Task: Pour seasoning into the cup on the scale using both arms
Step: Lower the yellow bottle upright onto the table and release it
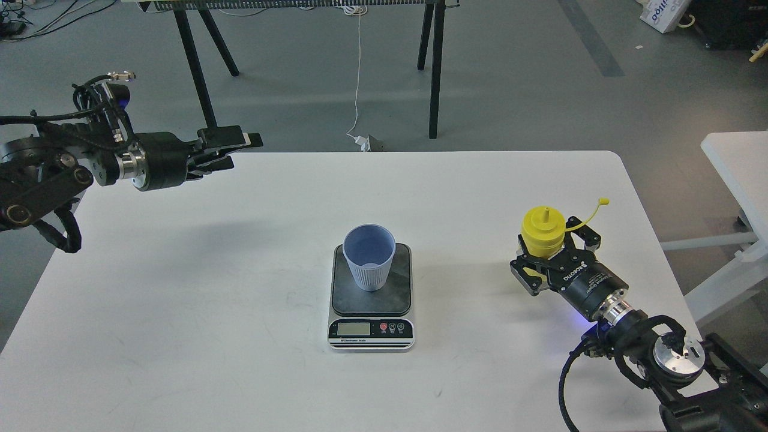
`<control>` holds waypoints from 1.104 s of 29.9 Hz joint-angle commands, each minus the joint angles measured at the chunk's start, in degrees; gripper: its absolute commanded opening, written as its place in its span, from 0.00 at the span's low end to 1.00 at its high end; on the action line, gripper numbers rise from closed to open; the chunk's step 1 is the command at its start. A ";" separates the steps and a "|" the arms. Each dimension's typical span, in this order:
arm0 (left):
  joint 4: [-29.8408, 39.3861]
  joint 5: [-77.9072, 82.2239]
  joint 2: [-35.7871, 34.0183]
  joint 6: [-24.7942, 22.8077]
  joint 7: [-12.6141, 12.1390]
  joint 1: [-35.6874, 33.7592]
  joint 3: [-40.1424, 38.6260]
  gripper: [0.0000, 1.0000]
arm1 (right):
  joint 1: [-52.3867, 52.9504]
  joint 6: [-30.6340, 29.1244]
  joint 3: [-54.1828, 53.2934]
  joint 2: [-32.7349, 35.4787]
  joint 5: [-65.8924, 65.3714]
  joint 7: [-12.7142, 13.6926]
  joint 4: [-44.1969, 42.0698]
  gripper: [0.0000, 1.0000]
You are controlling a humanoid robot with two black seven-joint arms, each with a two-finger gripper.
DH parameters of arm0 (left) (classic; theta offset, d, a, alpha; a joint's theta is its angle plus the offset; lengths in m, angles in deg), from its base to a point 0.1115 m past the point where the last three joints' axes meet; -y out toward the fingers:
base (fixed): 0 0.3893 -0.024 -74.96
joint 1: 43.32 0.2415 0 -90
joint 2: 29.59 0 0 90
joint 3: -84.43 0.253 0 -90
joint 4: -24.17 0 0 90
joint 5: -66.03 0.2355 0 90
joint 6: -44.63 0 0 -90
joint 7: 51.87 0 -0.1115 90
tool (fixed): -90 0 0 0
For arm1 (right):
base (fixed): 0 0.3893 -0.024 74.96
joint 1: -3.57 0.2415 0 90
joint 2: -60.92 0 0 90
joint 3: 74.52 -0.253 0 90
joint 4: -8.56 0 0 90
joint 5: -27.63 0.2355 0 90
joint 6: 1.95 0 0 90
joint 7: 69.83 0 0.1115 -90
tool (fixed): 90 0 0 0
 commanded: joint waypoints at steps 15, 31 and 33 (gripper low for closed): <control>-0.01 -0.01 0.00 0.00 0.01 0.35 0.01 0.99 | -0.56 0.00 3.00 -1.47 -0.09 -0.93 0.01 0.58; 0.08 0.17 -0.43 0.00 0.01 0.18 0.36 0.99 | -4.95 0.00 2.74 0.37 0.26 -0.22 4.22 0.99; -0.01 0.17 -0.61 0.00 0.01 -0.17 0.36 0.99 | -6.09 0.00 2.65 2.04 0.35 -0.31 5.80 0.99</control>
